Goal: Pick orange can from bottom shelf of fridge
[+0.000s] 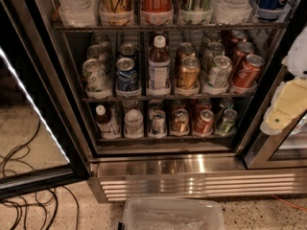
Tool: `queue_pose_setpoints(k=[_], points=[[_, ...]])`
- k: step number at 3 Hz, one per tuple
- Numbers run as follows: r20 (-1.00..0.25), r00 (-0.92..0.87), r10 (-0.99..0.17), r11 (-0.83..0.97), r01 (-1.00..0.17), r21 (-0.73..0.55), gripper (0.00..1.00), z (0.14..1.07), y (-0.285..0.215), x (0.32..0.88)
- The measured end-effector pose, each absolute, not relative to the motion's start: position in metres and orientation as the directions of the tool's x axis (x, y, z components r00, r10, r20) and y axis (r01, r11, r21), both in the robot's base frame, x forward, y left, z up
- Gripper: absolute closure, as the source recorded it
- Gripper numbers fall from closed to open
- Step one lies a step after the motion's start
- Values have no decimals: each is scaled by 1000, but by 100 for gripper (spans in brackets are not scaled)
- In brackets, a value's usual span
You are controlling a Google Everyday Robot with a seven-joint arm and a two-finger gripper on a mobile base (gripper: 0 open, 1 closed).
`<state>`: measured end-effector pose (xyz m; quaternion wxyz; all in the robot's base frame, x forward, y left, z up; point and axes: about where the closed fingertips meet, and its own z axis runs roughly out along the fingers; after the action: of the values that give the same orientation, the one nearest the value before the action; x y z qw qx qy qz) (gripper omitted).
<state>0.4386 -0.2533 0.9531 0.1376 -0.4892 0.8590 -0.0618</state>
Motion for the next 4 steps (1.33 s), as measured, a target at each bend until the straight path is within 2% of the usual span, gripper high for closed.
queue_pose_setpoints(k=[1, 2, 3, 4], points=[[-192, -494, -848, 528, -815, -237, 0, 951, -253, 437], [-303, -536, -788, 602, -773, -198, 0, 941, -220, 412], [-428, -571, -701, 658, -749, -78, 0, 897, -167, 389], [-549, -552, -628, 653, -757, 13, 0, 861, -128, 390]])
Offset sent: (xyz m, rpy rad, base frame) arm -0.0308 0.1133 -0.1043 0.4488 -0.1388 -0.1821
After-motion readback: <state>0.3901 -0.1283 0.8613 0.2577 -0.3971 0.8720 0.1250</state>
